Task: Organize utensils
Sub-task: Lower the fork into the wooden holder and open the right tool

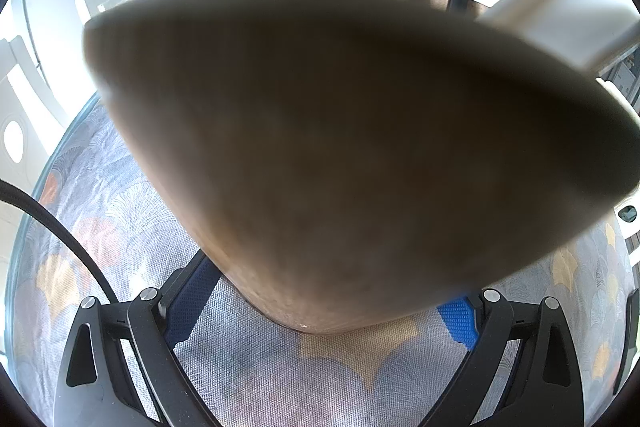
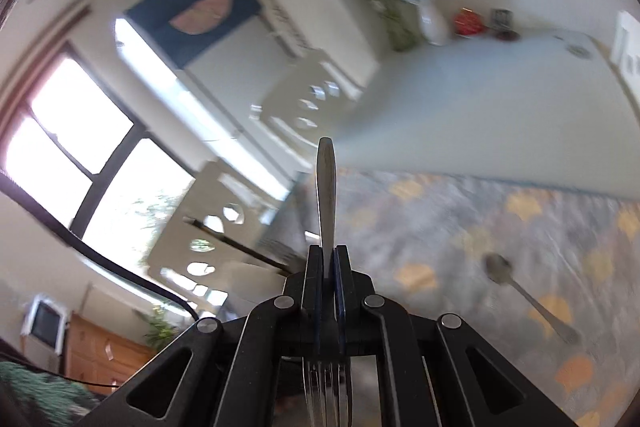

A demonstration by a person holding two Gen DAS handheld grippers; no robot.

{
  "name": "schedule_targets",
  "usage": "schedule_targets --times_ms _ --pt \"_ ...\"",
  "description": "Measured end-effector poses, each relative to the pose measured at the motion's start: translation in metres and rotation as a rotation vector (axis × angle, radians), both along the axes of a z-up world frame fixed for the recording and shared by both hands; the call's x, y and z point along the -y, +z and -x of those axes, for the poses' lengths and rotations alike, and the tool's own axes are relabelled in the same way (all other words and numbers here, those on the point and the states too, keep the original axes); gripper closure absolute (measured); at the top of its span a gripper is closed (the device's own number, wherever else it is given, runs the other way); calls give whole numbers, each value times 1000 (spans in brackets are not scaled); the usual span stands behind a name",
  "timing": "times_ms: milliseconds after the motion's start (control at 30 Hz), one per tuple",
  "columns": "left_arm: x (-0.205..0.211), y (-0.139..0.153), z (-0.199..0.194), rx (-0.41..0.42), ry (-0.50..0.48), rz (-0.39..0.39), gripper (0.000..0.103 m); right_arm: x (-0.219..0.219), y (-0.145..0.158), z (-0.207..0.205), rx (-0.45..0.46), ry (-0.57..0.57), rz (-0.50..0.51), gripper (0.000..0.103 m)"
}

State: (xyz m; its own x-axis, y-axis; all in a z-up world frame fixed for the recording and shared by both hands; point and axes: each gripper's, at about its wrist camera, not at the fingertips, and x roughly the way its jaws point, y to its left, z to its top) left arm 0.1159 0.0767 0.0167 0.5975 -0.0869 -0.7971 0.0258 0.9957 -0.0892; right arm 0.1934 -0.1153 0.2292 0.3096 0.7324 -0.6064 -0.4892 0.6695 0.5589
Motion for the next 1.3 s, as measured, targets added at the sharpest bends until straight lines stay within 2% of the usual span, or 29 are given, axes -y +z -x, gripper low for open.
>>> schedule_targets --times_ms 200,300,433,567,767,833,933,1100,1200,1300 --pt "0 0 0 0 0 0 5 -23 25 -5 5 98 -116 98" --pt "0 0 0 0 0 0 5 -38 26 -10 -9 151 -109 98" --pt "-1 0 0 -1 -1 2 5 -58 9 -10 -127 255 -79 98" --pt "-1 0 0 -1 0 2 5 -64 -15 -6 -321 312 -53 98" --pt "-1 1 0 -1 0 2 5 -56 -66 -12 -708 255 -57 98" --pt "0 1 0 -1 0 2 5 -52 -77 -15 -785 218 -55 98" --pt "-1 1 0 -1 0 3 5 -54 -83 -17 -817 197 5 98" --pt "-1 1 0 -1 0 3 5 -63 -91 -20 -891 164 19 98" --pt "-1 1 0 -2 0 4 5 -61 -100 -27 -943 108 47 97" --pt "-1 1 0 -3 -1 6 5 -56 -105 -35 -991 54 28 96"
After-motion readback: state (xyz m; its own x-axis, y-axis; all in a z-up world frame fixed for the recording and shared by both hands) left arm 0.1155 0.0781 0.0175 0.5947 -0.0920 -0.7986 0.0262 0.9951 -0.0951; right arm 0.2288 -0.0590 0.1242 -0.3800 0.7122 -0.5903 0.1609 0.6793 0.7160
